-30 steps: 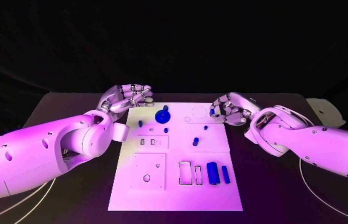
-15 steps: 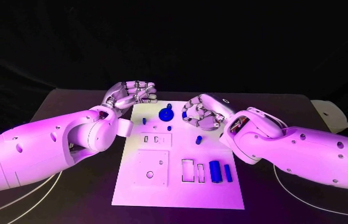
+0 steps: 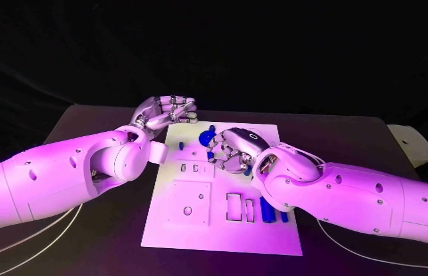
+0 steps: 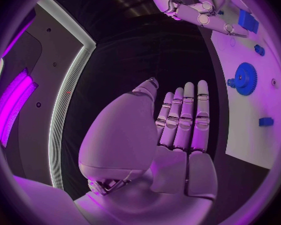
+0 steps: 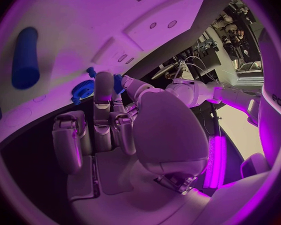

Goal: Assemble the parts on the task board

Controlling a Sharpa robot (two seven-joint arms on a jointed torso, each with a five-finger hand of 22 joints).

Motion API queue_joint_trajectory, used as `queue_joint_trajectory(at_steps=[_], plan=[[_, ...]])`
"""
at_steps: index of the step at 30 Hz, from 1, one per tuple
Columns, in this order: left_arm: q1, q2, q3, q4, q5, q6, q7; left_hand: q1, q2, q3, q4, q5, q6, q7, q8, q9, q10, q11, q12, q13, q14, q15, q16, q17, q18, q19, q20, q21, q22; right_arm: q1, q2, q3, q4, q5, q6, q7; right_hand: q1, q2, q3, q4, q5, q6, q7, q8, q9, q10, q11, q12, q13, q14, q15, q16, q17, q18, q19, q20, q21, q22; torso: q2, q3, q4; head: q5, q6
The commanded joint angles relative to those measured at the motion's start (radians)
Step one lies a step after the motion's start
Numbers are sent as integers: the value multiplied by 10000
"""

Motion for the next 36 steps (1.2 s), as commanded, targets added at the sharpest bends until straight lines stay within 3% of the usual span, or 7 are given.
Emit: queue_joint_trajectory(at_steps=[1, 14, 36], plan=[[6, 27, 7, 18, -37, 127, 74, 47, 6, 69, 1, -35, 84, 130, -3, -4, 72, 8, -56, 3, 46, 1, 23, 8, 145, 76, 18, 15, -7, -141, 206, -11, -129, -668, 569, -450, -134, 43, 61, 26, 13, 102, -68, 166, 218, 1033, -85, 46, 2632, -5, -34, -25, -16, -69, 1028, -85, 44, 2628, 5, 2, 8, 35, -25], [7, 51, 8, 0, -37, 120, 76, 43, 1, 75, 5, -38, 86, 132, -4, -5, 76, 9, -62, 2, 45, 1, 21, 12, 144, 77, 17, 14, -8, -421, 662, -23, -486, -1012, 663, -618, -209, 15, 59, 41, 47, 83, -66, 169, 228, 1033, -82, 46, 2632, -2, -31, -26, -17, -69, 1028, -85, 44, 2628, 2, 21, -15, 147, -116], [7, 39, 8, -5, -37, 148, 62, 40, -1, 78, 8, -39, 86, 134, -5, -6, 77, 10, -65, 1, 45, 1, 20, 15, 144, 77, 17, 14, -8, -526, 894, -37, -853, -1174, 962, -708, -326, -63, 51, 57, 73, 2, -44, 144, 231, 1033, -67, 46, 2632, 0, -22, -29, -18, -69, 1028, -81, 44, 2628, 3, 21, -22, 209, -178]])
